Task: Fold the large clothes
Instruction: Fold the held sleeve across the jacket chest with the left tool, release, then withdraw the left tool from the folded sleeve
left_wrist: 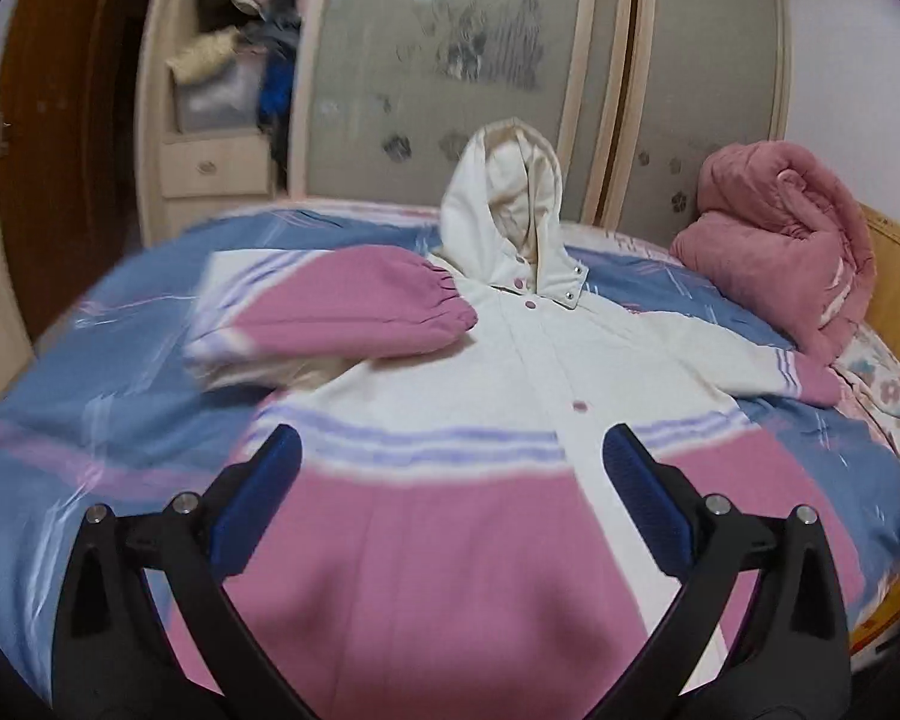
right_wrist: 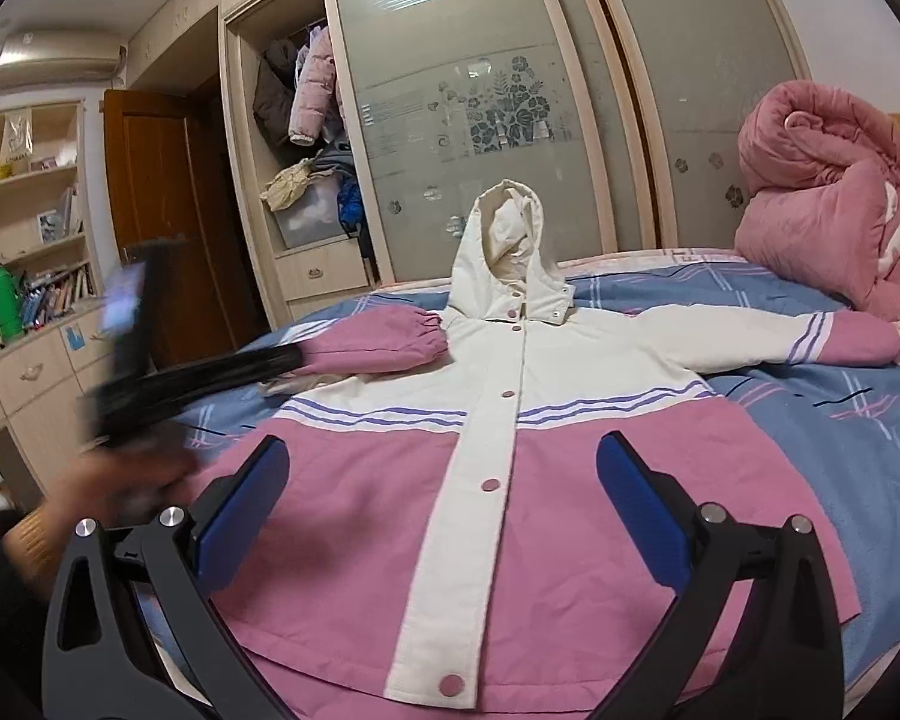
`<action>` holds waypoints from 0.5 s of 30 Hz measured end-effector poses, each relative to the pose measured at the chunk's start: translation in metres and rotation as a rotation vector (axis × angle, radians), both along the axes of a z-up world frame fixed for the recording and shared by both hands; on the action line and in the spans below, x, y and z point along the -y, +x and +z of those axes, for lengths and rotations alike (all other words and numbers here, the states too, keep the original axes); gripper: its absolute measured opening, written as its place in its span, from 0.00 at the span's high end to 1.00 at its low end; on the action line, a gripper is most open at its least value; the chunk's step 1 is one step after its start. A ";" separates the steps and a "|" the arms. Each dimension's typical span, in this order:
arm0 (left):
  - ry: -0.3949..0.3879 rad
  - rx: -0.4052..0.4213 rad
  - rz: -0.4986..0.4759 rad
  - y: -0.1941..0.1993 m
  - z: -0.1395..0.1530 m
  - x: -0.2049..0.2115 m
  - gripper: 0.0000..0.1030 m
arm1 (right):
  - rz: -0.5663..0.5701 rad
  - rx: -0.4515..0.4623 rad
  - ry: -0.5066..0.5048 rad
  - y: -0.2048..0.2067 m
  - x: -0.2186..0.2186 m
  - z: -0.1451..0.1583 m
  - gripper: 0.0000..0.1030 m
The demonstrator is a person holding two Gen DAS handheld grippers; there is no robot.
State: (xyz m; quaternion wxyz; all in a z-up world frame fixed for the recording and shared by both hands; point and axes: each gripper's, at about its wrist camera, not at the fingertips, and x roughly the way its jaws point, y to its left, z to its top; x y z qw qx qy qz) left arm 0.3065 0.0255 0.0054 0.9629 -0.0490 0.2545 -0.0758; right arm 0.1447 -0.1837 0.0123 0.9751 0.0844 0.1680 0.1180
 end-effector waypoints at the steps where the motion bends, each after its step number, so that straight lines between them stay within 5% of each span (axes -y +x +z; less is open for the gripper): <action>1: -0.031 0.003 0.007 -0.021 0.000 -0.007 0.02 | -0.012 0.001 -0.009 -0.001 0.001 0.000 0.01; 5: -0.106 -0.008 0.031 -0.075 0.003 -0.015 0.02 | -0.074 -0.010 -0.025 -0.002 0.009 0.001 0.01; 9: 0.024 0.041 0.038 -0.094 -0.002 0.004 0.02 | -0.127 0.003 -0.025 -0.004 0.013 0.002 0.01; 15: 0.066 0.010 -0.009 -0.107 -0.006 0.017 0.02 | -0.174 -0.037 -0.038 0.004 0.013 -0.003 0.01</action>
